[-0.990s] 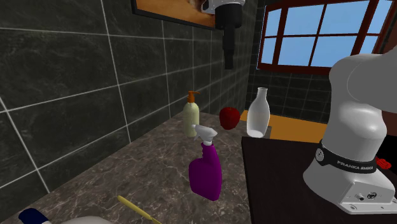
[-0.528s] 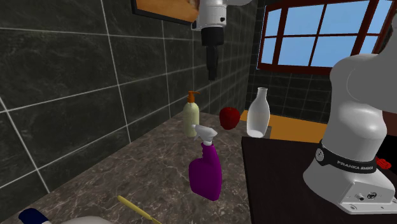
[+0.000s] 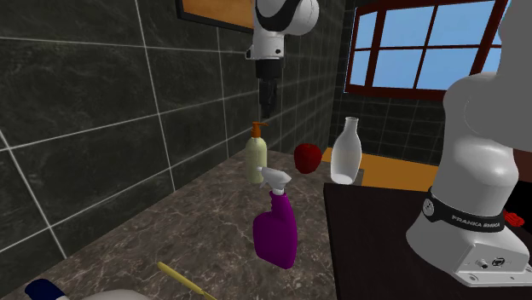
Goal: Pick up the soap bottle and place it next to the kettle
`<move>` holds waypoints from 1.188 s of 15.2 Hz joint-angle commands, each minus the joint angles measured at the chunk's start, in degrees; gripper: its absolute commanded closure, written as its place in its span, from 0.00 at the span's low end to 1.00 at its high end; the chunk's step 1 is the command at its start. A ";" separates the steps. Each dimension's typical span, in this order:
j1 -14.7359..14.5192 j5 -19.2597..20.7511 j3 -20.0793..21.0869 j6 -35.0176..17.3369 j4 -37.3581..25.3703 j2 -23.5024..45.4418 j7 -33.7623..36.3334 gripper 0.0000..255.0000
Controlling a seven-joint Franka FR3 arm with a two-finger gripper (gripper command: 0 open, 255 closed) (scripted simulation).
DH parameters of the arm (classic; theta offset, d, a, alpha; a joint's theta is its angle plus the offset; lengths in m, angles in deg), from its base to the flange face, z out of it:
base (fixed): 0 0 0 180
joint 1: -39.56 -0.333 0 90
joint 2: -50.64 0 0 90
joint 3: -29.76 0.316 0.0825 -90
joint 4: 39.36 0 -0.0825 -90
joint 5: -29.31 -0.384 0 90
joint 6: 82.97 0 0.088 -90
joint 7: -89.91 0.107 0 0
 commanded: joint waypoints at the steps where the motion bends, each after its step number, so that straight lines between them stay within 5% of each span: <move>1: 0.62 -1.27 -1.09 -1.45 -2.63 3.87 -2.10 0.00; 7: 2.95 -6.07 -2.50 -4.29 -11.05 14.98 -7.29 0.00; 18: 3.29 -7.88 -1.98 -9.49 -8.78 18.18 -8.51 0.00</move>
